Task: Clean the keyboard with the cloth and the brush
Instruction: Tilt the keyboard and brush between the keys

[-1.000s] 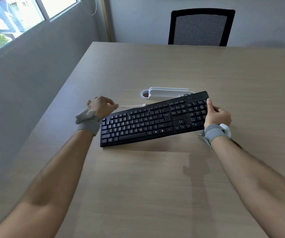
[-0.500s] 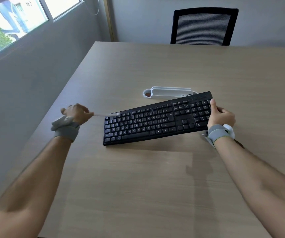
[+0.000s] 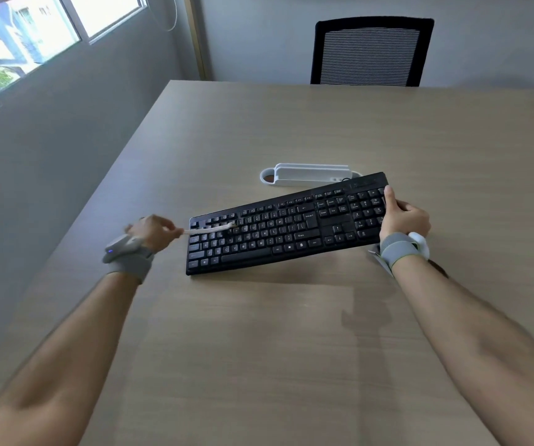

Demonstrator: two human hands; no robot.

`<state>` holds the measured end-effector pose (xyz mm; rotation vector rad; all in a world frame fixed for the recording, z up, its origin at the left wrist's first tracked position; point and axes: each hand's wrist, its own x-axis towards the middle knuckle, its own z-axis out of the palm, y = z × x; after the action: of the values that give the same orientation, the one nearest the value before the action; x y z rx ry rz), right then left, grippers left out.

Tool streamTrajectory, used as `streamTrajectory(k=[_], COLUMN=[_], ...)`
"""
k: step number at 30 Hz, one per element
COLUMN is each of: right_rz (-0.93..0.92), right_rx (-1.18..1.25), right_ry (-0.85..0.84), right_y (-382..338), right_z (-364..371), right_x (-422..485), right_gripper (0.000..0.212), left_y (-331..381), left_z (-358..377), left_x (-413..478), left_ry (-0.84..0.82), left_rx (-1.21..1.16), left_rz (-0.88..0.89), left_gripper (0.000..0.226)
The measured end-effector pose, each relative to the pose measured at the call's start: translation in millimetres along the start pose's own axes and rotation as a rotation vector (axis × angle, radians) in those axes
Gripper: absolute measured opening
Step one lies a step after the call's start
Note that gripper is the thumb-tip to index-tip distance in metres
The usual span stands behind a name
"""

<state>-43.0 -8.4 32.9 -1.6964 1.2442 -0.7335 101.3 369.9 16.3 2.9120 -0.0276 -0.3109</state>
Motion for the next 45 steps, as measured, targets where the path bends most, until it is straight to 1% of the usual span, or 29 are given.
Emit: streamTrajectory(k=[2, 4, 6, 9, 11, 13, 15, 17, 21, 24, 26, 29, 31, 33, 36, 42, 45], right_rz=[0.003, 0.007, 0.003, -0.009, -0.016, -0.014, -0.006, 0.002, -0.005, -0.019, -0.02, -0.018, -0.024, -0.027, -0.019, -0.026, -0.033], right_rx=[-0.003, -0.008, -0.003, 0.012, 0.013, 0.011, 0.0, -0.014, -0.013, -0.003, -0.004, -0.011, -0.01, -0.014, -0.019, -0.025, -0.026], right_ry=[-0.01, -0.012, -0.008, -0.002, 0.001, -0.002, -0.007, -0.011, -0.016, -0.01, -0.013, -0.018, -0.014, -0.011, -0.015, -0.025, -0.029], right_y=[0.2, -1.1, -2.8, -4.3, -5.2, -5.9, -5.5, -3.3, 1.4, 0.3, -2.6, -6.4, -7.6, -7.9, -5.4, -2.9, -4.7], right_z=[-0.1, -0.4, 0.2, 1.7, 2.3, 1.8, 0.6, -0.4, 0.1, 2.0, 1.9, 1.1, 1.7, 2.3, 1.2, 0.9, 2.8], right_x=[-1.0, -2.1, -2.1, -1.6, -1.4, -1.3, -1.2, -0.6, 1.1, 2.3, 2.6, 2.4, 2.7, 3.0, 2.7, 1.1, 2.5], right_gripper=[0.054, 0.053, 0.053, 0.053, 0.053, 0.054, 0.054, 0.054, 0.055, 0.055, 0.053, 0.051, 0.053, 0.055, 0.055, 0.054, 0.053], left_y=[-20.0, -20.9, -2.2, 48.5, 79.7, 94.9, 87.1, 58.8, -11.2, -23.0, -7.7, 39.7, 72.8, 89.6, 71.8, -21.1, -44.3], left_z=[-5.8, -14.0, -21.0, -19.4, -9.7, -0.4, 3.0, 4.0, -2.2, -11.6, -15.1, -9.7, -1.7, 7.0, 13.4, 7.7, -3.6], left_x=[1.6, 1.3, -2.0, -9.9, -14.0, -16.0, -15.7, -13.3, -9.7, -10.7, -13.1, -21.4, -27.8, -31.1, -28.4, -23.2, -22.1], left_ry=[0.006, 0.074, 0.135, 0.156, 0.138, 0.128, 0.113, 0.083, 0.031, 0.091, 0.154, 0.169, 0.144, 0.123, 0.104, 0.067, 0.092], left_rx=[0.041, 0.048, -0.028, -0.163, -0.19, -0.157, -0.12, -0.082, 0.049, 0.068, -0.023, -0.183, -0.214, -0.189, -0.123, 0.011, 0.051], left_rz=[-0.058, -0.064, 0.002, 0.183, 0.265, 0.283, 0.258, 0.204, 0.023, -0.02, 0.018, 0.152, 0.238, 0.282, 0.24, 0.013, -0.054], left_gripper=[0.033, 0.033, 0.032, 0.031, 0.029, 0.029, 0.03, 0.031, 0.032, 0.031, 0.03, 0.028, 0.027, 0.029, 0.031, 0.031, 0.031])
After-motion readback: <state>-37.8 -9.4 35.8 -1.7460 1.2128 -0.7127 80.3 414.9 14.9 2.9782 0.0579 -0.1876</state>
